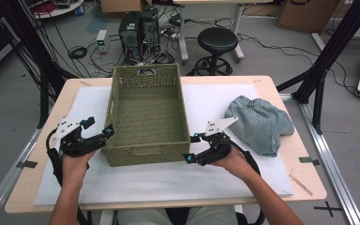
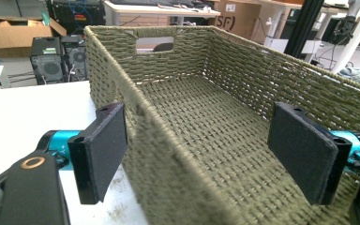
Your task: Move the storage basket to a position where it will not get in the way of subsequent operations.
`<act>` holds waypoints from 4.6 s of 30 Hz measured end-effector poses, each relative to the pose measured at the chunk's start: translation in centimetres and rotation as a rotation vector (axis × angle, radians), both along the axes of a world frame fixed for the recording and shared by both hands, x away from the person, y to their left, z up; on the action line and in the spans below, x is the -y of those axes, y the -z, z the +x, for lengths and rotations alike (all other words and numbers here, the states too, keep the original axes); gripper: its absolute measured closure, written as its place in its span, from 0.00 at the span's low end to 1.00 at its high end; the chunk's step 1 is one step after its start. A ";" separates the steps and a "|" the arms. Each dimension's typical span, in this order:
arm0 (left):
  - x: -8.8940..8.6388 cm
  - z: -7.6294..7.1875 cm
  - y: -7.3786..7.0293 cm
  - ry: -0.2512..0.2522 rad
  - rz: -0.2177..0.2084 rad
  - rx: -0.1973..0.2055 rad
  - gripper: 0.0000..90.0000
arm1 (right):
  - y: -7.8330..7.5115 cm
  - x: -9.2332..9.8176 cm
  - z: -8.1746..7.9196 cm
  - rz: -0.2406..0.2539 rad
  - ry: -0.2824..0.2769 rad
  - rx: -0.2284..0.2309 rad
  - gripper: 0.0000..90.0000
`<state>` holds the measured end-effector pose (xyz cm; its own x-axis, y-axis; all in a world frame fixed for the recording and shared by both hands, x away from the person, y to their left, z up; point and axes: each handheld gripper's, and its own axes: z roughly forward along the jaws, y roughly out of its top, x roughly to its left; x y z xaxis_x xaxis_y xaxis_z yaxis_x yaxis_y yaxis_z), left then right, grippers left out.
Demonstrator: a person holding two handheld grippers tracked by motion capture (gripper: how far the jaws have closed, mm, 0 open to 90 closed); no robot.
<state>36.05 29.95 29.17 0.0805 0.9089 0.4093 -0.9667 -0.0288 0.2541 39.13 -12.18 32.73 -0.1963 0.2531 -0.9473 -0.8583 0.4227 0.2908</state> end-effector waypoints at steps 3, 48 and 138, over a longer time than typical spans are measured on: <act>-0.7 -0.6 -0.5 -0.016 -0.035 -0.001 0.23 | 0.2 -0.8 0.0 -0.027 -0.003 -0.006 0.29; 1.4 0.5 -6.2 -0.272 -0.204 -0.265 0.52 | -0.9 11.6 -2.3 0.366 -0.047 0.119 0.23; -17.0 -0.1 -2.2 -0.272 -0.470 -0.307 0.68 | -1.9 11.7 -1.6 0.382 -0.013 0.076 0.24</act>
<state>35.97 46.97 31.37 -0.1285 0.9907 -0.0444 -0.8215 -0.0813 0.5644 37.49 -23.87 34.61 -0.1352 0.5882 -0.7973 -0.8880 0.2850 0.3608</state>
